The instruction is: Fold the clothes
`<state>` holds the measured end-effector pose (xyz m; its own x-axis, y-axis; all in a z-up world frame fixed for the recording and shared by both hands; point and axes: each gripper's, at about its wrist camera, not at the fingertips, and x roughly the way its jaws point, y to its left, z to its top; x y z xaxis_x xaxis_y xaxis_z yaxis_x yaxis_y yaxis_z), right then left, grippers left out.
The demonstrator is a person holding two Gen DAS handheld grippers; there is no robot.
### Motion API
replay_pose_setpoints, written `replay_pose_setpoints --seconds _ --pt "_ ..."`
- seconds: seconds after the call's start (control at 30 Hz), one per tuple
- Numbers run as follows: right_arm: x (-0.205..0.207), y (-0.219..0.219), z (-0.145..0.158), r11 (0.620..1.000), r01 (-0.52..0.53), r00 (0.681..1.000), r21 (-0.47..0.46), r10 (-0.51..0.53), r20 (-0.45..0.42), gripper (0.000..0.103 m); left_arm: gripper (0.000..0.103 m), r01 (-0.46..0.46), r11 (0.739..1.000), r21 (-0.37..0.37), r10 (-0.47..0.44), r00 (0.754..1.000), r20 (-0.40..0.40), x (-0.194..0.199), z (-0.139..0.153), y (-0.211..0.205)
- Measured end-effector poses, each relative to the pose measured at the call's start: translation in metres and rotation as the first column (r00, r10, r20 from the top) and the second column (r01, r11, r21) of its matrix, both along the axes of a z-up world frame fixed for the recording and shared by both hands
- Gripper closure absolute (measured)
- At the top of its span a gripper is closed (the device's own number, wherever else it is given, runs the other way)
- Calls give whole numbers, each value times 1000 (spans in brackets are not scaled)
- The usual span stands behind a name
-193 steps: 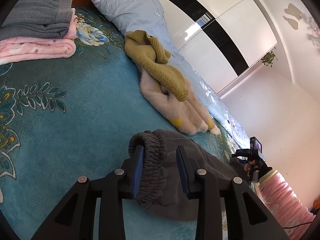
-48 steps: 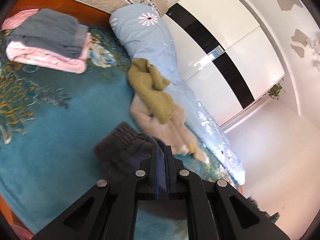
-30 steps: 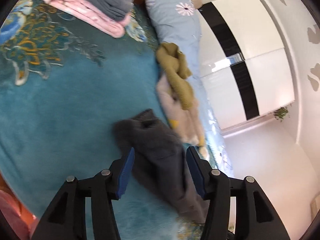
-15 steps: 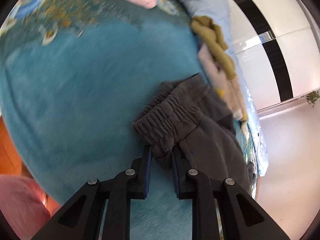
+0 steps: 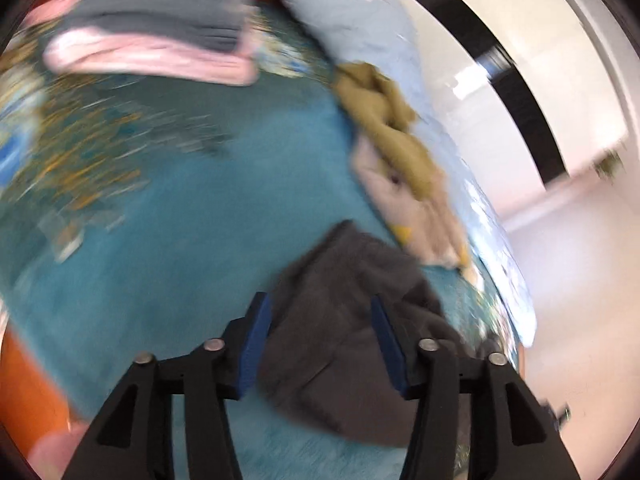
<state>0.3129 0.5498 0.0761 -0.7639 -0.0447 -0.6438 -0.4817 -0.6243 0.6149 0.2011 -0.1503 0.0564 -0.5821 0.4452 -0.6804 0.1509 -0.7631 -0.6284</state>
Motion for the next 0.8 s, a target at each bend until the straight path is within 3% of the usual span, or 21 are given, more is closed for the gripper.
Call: replay_pose_setpoints --seconds 0.1,0.2,0.4,0.47,0.53,0.63,0.8 --pt "-42 -12 -16 997 -29 999 -74 31 23 59 48 88 993 -77 -81 992 99 -55 -10 22" --pt "-70 -16 -29 996 -8 997 -90 15 77 59 48 206 971 -122 -184 967 174 -100 -24 44" --pt "-101 -15 -41 997 -19 991 -73 28 132 57 50 282 959 -16 -272 940 206 -156 -56 56" --pt "-104 -12 -43 997 -15 990 -79 26 136 58 59 282 959 42 -284 939 195 -159 -61 55" --pt "-106 -10 -45 997 -10 990 -78 20 138 60 60 305 950 72 -312 940 141 -155 -56 55" --pt "-111 -9 -47 998 0 988 -58 9 153 72 64 330 936 120 -341 935 92 -150 -53 50" --pt "-122 -15 -46 999 10 986 -38 -3 168 91 65 271 955 121 -288 944 159 -150 -75 52"
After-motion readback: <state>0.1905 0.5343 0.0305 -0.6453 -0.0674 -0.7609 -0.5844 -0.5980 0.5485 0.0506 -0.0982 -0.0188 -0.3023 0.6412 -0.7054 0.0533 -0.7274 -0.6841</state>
